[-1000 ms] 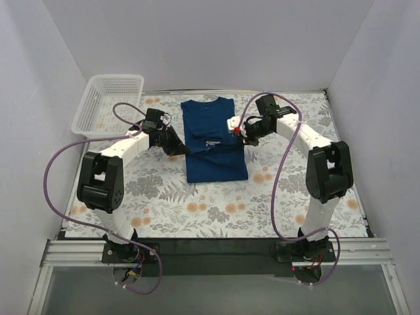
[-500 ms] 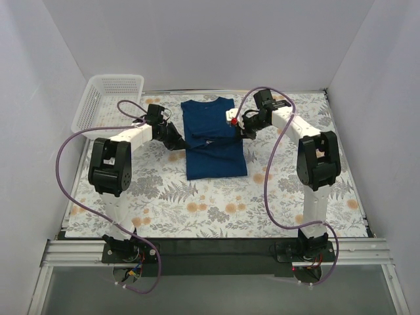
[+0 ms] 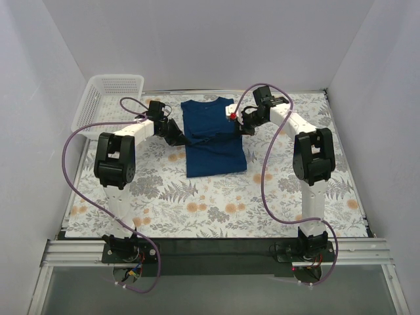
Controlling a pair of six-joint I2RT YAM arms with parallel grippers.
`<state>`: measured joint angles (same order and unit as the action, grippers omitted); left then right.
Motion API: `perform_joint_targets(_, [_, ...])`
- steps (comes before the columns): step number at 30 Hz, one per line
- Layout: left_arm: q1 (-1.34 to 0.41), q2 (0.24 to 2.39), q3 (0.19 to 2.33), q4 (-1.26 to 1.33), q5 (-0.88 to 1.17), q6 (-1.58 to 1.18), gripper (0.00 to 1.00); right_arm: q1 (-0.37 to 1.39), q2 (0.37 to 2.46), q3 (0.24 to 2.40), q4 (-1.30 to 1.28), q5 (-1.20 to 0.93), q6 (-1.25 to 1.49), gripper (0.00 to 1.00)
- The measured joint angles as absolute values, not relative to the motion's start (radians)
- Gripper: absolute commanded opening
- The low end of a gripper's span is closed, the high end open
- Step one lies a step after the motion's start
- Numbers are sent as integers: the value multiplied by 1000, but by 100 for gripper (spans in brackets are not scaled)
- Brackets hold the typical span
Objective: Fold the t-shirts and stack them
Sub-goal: Fold the tshirt
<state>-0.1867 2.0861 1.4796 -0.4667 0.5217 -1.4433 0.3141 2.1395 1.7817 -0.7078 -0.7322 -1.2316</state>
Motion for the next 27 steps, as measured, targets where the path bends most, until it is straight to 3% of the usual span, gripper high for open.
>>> perform_joint_targets(27, [-178,2160,1579,-471,542,-1443,0,301,2239,1898,-707,-712,-1170,2])
